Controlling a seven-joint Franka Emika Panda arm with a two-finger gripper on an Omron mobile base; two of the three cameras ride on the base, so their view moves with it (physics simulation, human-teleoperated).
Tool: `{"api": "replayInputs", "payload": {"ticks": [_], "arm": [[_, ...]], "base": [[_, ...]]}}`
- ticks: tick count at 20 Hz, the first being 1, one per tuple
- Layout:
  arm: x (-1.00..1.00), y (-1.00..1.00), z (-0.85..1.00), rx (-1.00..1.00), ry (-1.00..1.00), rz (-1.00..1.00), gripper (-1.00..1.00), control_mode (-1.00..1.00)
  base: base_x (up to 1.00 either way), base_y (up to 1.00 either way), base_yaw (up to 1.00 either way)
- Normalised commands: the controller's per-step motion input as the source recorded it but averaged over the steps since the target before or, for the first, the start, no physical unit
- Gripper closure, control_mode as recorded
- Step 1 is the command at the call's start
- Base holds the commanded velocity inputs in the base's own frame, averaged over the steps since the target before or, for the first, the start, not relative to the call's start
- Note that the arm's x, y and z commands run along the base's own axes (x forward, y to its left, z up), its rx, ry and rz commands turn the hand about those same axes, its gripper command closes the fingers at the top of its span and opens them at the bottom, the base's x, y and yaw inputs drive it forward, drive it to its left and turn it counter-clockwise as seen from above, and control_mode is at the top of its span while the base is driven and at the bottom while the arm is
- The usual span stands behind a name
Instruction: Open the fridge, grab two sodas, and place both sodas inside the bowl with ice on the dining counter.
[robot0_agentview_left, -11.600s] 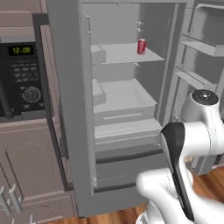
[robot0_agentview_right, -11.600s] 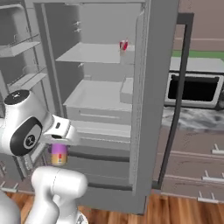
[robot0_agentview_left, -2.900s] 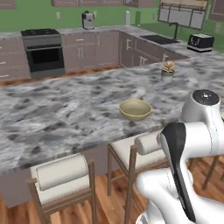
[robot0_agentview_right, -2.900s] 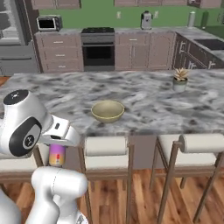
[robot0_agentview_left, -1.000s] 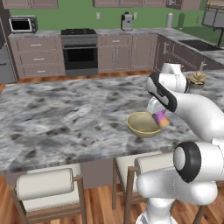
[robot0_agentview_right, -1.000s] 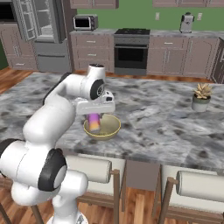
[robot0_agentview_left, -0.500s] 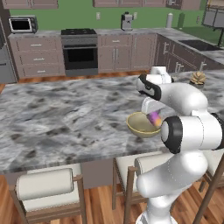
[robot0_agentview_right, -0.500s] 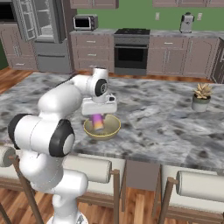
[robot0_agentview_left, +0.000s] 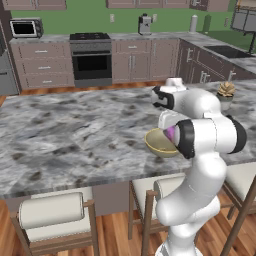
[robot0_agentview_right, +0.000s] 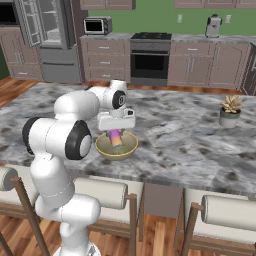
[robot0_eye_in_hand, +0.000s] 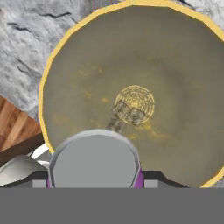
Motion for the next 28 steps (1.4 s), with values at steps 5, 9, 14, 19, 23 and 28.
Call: {"api": "replayInputs", "payload": {"ticks": [5, 9, 14, 19, 23, 28], "arm": [[0.01, 0.0, -0.3, 0.0, -0.01, 0.07, 1.0, -1.0], [0.0, 0.0, -0.28, 0.0, -0.01, 0.05, 1.0, -1.0], [0.02, 0.04, -0.21, 0.0, 0.0, 0.05, 1.0, -1.0], [0.07, 0.08, -0.17, 0.0, 0.0, 0.07, 1.0, -1.0], [0.13, 0.15, -0.19, 0.0, 0.0, 0.08, 1.0, -1.0], [0.13, 0.13, -0.21, 0.0, 0.0, 0.08, 1.0, -1.0]], "base": [[0.0, 0.0, 0.0], [0.0, 0.0, 0.0], [0.0, 0.0, 0.0], [0.0, 0.0, 0.0], [0.0, 0.0, 0.0], [0.0, 0.0, 0.0]]}}
